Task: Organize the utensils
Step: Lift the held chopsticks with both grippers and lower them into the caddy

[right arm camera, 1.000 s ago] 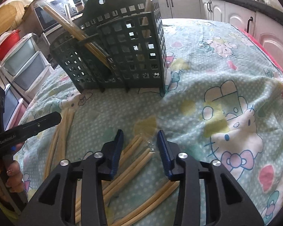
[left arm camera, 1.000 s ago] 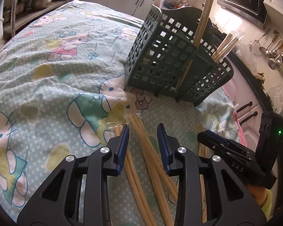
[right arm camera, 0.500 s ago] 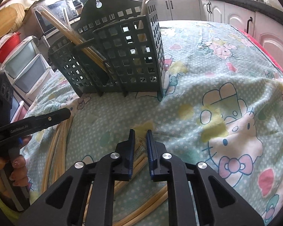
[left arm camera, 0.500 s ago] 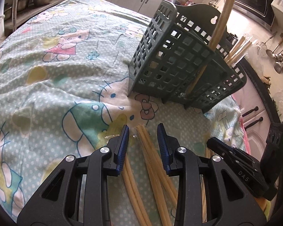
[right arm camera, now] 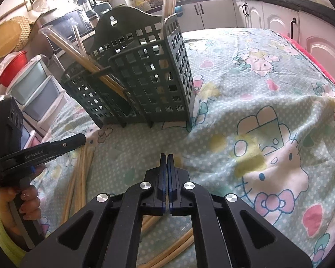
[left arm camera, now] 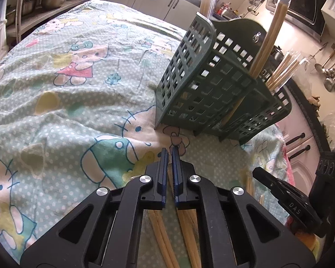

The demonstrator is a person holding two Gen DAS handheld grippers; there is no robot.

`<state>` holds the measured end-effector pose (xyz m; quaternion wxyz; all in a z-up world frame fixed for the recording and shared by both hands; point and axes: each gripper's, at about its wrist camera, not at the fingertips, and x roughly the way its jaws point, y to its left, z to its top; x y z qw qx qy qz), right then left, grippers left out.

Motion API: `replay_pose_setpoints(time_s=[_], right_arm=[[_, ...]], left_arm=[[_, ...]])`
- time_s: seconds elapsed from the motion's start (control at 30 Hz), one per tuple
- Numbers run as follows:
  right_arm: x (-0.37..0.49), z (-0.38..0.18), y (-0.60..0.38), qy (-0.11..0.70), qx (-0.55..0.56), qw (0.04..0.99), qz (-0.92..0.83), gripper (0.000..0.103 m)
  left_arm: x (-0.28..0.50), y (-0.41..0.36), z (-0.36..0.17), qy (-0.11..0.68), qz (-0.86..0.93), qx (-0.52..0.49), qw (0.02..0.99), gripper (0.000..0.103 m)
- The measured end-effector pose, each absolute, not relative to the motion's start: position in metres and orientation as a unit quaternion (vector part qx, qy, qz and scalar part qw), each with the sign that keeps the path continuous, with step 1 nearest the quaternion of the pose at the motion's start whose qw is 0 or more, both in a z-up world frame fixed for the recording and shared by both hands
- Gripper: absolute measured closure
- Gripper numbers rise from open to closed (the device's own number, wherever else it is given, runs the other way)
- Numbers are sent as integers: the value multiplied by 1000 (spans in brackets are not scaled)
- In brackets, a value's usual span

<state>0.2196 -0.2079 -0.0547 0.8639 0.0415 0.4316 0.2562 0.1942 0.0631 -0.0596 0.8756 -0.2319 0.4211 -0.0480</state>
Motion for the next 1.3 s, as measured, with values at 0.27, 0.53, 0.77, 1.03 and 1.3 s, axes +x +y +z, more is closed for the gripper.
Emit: replay_pose_setpoints(time_s=[0.27, 0.53, 0.77, 1.03, 1.3], right_arm=[[215, -36, -214, 409, 79, 865, 281, 102], [202, -6, -226, 366, 105, 877, 294, 102], [189, 26, -238, 323, 111, 892, 297, 102], [176, 52, -248, 283, 111, 907, 292, 102], [166, 69, -257, 253, 111, 917, 287, 102]], left_arm=[[183, 64, -34, 392, -66, -239, 886, 102], [169, 59, 3, 349, -84, -238, 903, 102], [160, 51, 33, 316, -100, -234, 914, 103], [155, 40, 54, 293, -117, -224, 922, 103], [151, 28, 77, 268, -128, -204, 933, 103]])
